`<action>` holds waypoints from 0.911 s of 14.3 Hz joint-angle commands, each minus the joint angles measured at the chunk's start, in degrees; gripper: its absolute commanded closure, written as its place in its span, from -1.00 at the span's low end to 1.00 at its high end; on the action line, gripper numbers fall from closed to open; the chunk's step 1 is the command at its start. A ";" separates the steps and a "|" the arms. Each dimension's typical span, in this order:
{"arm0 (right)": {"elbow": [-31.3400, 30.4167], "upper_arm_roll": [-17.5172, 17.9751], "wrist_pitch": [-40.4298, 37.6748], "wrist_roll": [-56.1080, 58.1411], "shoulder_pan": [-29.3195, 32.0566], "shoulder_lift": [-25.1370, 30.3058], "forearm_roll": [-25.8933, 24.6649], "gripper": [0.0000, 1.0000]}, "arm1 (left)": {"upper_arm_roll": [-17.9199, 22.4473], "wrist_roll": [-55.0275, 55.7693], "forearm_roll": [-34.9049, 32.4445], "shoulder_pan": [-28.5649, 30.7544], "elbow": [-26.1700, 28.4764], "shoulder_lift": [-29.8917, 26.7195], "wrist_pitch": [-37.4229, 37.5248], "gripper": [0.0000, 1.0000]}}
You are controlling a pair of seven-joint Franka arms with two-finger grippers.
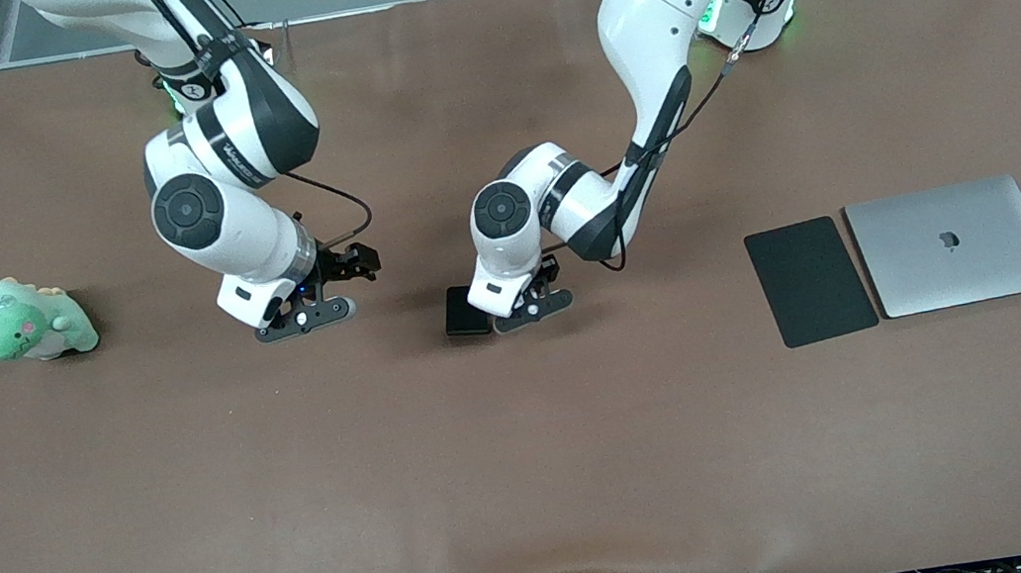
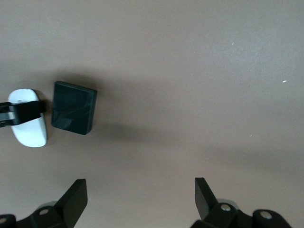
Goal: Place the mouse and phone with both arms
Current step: 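Grasp the white mouse with the left gripper while the right gripper approaches, then carry the mouse to the pad while the right gripper grasps the phone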
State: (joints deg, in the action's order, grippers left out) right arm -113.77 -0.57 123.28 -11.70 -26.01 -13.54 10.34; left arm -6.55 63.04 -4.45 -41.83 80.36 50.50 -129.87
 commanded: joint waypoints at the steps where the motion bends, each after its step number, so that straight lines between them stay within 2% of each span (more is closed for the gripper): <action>1: -2.16 -0.39 1.70 1.16 -0.45 0.54 1.44 -1.00 | 0.49 1.92 -1.35 -0.62 -0.73 0.48 -0.38 0.12; 3: -3.29 -0.39 3.01 1.16 -0.45 0.19 1.44 -1.00 | 0.49 1.65 -1.43 -0.45 -0.73 0.04 0.06 0.46; 5: -5.14 -0.39 5.64 1.16 -0.45 0.19 1.44 -1.00 | 0.66 1.39 -1.44 0.25 -0.73 -0.75 1.28 0.48; 9: -5.41 -0.39 7.77 -0.59 -1.41 -1.04 1.52 -1.00 | 0.75 -2.99 -1.61 4.55 -0.82 -6.80 9.44 0.47; 13: -2.79 -0.48 12.85 -12.17 -5.97 -5.07 1.44 -1.00 | 0.75 -9.92 -1.79 11.57 0.84 -13.74 14.99 0.47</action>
State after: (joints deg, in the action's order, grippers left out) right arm -118.89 -0.57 133.26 -18.55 -28.74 -15.48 10.44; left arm -5.52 56.69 -5.14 -33.69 78.24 41.32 -117.17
